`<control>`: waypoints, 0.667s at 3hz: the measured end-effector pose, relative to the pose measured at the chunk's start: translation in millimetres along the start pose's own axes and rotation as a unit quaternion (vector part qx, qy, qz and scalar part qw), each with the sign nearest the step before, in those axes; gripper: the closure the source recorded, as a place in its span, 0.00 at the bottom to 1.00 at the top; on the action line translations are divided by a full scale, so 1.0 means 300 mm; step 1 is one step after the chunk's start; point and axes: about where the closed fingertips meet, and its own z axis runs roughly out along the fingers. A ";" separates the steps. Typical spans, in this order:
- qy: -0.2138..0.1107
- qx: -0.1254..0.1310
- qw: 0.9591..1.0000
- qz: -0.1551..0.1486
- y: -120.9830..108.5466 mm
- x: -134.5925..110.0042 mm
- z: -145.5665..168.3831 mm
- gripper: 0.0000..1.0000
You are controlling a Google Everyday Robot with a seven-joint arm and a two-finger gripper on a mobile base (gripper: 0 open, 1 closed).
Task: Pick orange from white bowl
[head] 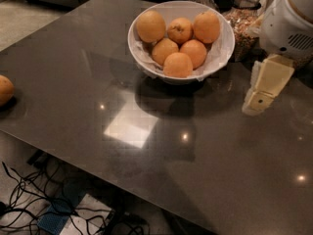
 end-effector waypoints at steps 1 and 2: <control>-0.048 0.021 0.999 -0.002 -0.102 -0.124 0.051 0.00; -0.098 0.042 0.994 -0.015 -0.202 -0.255 0.074 0.00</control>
Offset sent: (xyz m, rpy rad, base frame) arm 0.1196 0.0925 0.0306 0.2397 -0.2140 0.1089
